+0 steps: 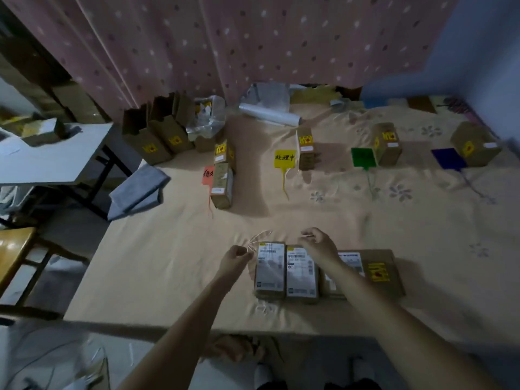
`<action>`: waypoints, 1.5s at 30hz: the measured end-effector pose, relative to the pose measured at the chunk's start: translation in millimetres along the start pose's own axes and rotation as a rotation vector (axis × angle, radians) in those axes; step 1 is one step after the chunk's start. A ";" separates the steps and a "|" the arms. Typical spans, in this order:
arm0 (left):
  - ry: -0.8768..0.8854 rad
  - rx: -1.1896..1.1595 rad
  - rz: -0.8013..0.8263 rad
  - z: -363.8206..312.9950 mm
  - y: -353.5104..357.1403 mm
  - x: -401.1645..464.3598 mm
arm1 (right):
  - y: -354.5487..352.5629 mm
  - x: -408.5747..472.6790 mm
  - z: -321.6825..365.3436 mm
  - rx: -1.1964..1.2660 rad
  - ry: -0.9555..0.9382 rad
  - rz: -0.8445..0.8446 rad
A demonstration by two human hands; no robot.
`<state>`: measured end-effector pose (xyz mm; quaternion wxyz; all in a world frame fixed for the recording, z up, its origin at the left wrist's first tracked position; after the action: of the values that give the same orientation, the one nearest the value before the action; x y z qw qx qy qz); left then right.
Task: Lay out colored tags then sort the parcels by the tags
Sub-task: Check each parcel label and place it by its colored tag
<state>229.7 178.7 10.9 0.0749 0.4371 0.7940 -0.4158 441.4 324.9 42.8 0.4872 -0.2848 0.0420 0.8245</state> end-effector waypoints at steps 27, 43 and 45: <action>-0.013 -0.777 0.088 7.9 -10.1 -27.1 | 99.1 -23.4 1.2 0.189 0.084 -0.058; 0.226 -0.742 0.366 -76.4 -43.6 -39.7 | 91.1 -72.0 57.0 1.125 0.244 0.368; 0.211 -0.755 0.403 -79.4 -41.6 -41.6 | 92.3 -77.5 53.3 1.257 0.341 0.410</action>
<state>242.8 198.7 106.7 0.2274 0.5654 0.7924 -0.0265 370.3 234.8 107.6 0.3807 -0.0600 0.6420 0.6627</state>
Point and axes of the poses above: each hand's wrist, its own x-axis towards the middle knuckle, its own y-axis out of the palm, z = x × y, the point moved 9 cm from there along x, towards the middle knuckle, and after that the axes turned 14 degrees about x, right-handed, at the moved point
